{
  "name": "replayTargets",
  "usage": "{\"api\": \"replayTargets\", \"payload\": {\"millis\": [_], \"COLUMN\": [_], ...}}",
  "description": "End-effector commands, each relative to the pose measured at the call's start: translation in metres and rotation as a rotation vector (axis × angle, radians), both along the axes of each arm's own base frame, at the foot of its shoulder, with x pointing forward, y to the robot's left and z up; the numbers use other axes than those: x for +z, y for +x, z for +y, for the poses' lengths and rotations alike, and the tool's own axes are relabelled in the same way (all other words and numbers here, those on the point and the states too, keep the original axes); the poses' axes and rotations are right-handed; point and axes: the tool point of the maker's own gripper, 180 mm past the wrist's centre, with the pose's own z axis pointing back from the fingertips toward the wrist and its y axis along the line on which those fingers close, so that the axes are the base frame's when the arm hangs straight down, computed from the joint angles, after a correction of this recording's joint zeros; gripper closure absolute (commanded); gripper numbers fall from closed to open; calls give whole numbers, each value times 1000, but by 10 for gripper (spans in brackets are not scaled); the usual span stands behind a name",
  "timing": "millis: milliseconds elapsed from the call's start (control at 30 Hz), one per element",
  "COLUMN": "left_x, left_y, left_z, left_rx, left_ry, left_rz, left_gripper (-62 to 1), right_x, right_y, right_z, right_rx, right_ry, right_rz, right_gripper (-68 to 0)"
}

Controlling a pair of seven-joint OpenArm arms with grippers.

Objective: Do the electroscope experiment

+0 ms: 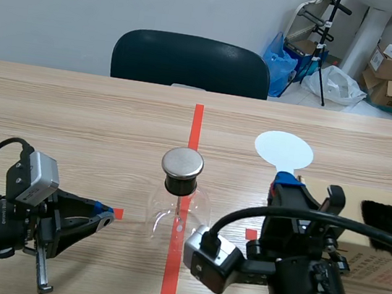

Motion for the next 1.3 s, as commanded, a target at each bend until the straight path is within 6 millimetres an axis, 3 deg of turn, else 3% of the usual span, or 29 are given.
{"api": "replayTargets", "payload": {"millis": [0,300,1267], "left_x": [9,9,9], "left_y": [2,2,2], "left_z": [-4,-4,-4], "left_rx": [-2,-2,-2], "left_ry": [-30,-30,-29], "left_rz": [-22,-22,-22], "left_gripper": [-30,-30,-30], "right_x": [10,10,10], "right_y": [4,4,4], "right_z": [-5,-18,-18], "right_rx": [-20,-97,-95], "right_ry": [11,14,14], "right_rz": [-32,-34,-34], "right_gripper": [-10,-10,-10]}}
